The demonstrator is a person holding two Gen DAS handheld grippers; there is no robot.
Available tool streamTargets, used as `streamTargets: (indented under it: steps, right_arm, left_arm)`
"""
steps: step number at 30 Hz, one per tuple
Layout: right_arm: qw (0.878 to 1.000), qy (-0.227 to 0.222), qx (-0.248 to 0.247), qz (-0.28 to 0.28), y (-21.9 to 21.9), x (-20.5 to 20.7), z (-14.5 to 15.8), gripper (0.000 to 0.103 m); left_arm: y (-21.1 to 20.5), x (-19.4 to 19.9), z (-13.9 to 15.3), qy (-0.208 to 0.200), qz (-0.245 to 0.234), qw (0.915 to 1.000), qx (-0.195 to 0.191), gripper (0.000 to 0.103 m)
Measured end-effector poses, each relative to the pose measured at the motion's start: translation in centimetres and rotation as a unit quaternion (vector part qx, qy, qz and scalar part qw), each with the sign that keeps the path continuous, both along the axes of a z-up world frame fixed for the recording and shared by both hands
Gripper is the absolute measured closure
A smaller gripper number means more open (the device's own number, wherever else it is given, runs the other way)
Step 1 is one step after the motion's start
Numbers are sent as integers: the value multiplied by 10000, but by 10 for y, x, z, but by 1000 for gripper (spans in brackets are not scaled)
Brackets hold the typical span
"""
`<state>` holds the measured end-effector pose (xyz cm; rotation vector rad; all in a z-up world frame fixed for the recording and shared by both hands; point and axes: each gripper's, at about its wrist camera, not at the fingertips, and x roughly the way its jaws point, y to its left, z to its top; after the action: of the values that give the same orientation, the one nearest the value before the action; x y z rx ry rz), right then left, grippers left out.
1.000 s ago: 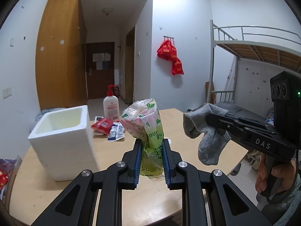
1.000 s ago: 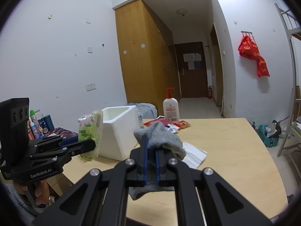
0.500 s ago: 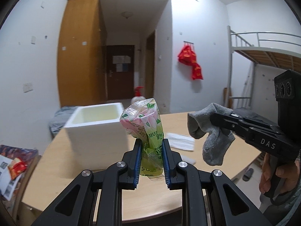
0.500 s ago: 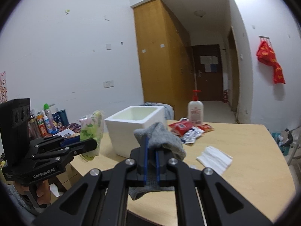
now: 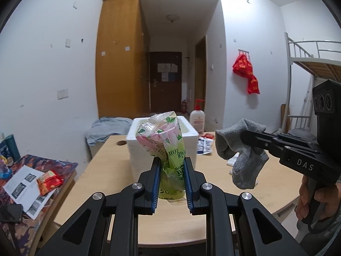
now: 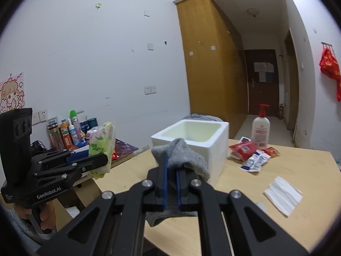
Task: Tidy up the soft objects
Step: 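Carry the green tissue pack and grey sock with both tools over the foam box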
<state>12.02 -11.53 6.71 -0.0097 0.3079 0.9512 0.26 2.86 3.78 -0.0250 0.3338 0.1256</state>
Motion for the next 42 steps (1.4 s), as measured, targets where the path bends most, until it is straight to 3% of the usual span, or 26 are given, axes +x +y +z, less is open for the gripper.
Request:
streamTargets:
  steps: [21, 42]
  right_arm:
    - [9999, 38, -132, 50, 17, 3, 3, 94]
    - [9997, -229, 1, 121, 31, 41, 44, 94]
  left_arm:
    - [13, 7, -7, 108, -16, 9998, -187, 81]
    - [29, 49, 30, -79, -23, 9999, -133, 81]
